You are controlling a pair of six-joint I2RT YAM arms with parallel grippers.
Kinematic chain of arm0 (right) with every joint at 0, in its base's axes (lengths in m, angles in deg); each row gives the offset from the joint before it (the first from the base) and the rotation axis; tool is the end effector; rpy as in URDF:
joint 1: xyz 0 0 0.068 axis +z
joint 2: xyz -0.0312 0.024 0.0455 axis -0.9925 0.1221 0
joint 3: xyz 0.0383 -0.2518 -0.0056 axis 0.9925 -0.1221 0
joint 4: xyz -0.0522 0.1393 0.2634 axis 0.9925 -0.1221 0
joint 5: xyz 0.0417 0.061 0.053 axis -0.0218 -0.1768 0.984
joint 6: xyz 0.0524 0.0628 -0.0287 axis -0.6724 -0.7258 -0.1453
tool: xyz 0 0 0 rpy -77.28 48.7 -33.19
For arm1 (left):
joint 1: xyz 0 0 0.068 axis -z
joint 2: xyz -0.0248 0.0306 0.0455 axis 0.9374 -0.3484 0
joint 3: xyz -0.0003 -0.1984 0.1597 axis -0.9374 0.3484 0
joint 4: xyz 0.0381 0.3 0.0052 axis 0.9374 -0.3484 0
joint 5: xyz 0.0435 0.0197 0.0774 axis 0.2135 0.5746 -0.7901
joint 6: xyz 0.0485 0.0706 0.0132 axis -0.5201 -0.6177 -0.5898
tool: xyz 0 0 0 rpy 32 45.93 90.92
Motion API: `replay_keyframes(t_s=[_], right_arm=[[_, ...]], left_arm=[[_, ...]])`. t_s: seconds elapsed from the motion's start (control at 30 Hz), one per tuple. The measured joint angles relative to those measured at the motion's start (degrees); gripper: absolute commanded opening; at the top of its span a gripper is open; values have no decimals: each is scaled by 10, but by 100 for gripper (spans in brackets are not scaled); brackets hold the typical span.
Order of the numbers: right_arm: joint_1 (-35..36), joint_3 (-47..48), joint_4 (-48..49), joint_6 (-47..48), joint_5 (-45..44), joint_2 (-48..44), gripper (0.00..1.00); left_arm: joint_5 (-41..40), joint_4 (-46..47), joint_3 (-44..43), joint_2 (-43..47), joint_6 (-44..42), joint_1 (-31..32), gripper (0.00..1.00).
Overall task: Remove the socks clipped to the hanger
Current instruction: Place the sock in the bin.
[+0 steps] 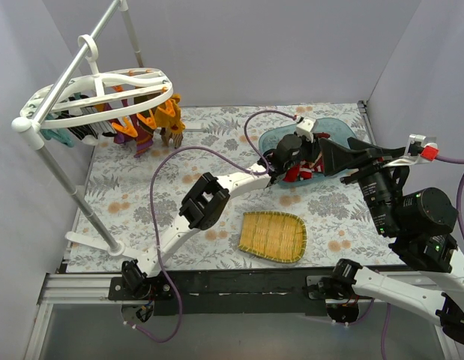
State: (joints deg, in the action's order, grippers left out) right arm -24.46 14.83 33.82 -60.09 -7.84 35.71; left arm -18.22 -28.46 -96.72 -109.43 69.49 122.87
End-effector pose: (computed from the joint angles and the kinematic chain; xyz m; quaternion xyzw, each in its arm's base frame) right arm 0.1252 0.1041 0.5024 0.0880 0.5905 0.2926 0.7470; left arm 0.4041 -0.5360 0.1674 -0.0208 0.7273 -0.5441 0.4179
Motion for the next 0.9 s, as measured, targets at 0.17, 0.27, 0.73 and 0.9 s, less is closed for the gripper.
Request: replay_keyframes(t_s=[0.17, 0.27, 0.73, 0.9], right_arm=[[0, -1, -11, 0, -2, -3, 93], [0, -1, -16, -1, -1, -3, 93], [0, -5, -17, -3, -2, -2, 93], [0, -13, -13, -5, -2, 3, 94]], left_arm=[[9, -8, 40, -14, 22, -7, 41], [14, -13, 44, -14, 25, -6, 47], [17, 18, 201, 111, 6, -5, 73], [18, 39, 254, 174, 3, -5, 73]])
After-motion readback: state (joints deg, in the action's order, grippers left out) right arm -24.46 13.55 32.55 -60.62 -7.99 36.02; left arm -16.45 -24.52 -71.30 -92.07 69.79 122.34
